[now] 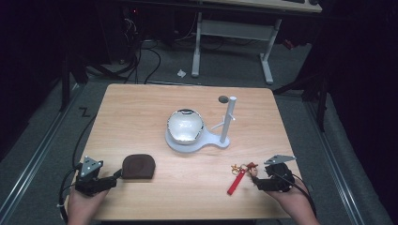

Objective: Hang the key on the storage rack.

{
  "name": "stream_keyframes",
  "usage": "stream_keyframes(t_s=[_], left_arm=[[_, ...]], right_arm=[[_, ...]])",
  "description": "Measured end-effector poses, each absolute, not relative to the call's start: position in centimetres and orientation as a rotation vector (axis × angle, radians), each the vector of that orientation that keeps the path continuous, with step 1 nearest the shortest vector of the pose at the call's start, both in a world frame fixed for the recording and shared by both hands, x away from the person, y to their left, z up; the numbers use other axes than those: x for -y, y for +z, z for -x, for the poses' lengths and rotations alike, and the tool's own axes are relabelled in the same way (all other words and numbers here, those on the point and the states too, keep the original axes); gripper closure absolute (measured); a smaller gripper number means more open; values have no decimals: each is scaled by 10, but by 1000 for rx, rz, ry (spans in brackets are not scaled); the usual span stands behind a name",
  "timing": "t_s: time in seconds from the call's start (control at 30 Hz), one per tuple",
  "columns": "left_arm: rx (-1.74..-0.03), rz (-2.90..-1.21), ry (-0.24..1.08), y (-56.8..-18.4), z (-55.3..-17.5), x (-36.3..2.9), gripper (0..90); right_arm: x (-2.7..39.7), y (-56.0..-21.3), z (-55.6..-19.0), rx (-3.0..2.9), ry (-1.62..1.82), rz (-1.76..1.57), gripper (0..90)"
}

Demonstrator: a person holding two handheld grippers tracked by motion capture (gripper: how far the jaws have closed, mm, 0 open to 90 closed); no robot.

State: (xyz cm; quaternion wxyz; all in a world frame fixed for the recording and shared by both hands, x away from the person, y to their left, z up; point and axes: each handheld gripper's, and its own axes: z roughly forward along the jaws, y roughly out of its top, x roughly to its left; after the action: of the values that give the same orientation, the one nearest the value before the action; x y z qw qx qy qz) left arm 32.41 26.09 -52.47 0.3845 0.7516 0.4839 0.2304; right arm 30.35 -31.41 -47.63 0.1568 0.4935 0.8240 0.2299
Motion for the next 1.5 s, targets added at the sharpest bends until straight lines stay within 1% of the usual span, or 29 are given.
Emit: stream_keyframes(t_s=[0.03,0.13,0.27,0.5,0.63,0.7,0.83,0.93,1.03,1.07,1.2,1.4,1.5], left_arm=[[-1230,-1917,590,-524,-324,-262,201],[-1228,-1916,589,-524,-324,-262,201],[-1231,-1914,579,-525,-324,-261,201],[-1213,-1910,582,-525,-323,-261,200],[-1212,-1906,580,-525,-322,-261,200],[-1212,-1906,580,-525,-321,-261,200],[-1213,-1903,575,-525,-321,-262,200],[-1215,-1899,570,-525,-321,-262,200],[-1215,-1895,569,-525,-320,-263,200],[-1215,-1894,569,-525,-320,-263,200],[-1218,-1895,568,-525,-321,-263,200],[-1214,-1886,570,-524,-320,-264,201],[-1202,-1897,570,-525,-322,-263,201]], right_arm=[[309,-475,-304,-2364,611,-1394,249],[304,-474,-304,-2372,566,-1344,248],[301,-475,-310,-2437,528,-1374,199],[302,-477,-322,-2498,454,-1425,194],[307,-476,-327,-2502,463,-1472,252],[309,-475,-328,-2511,467,-1472,329],[306,-474,-327,-2544,450,-1433,438],[304,-473,-328,-2539,442,-1428,449],[303,-474,-331,-2527,443,-1436,487],[303,-476,-334,-2533,454,-1487,481],[304,-480,-338,-2542,437,-1516,479],[297,-484,-343,-2555,365,-1480,542],[297,-486,-345,-2541,364,-1511,556]])
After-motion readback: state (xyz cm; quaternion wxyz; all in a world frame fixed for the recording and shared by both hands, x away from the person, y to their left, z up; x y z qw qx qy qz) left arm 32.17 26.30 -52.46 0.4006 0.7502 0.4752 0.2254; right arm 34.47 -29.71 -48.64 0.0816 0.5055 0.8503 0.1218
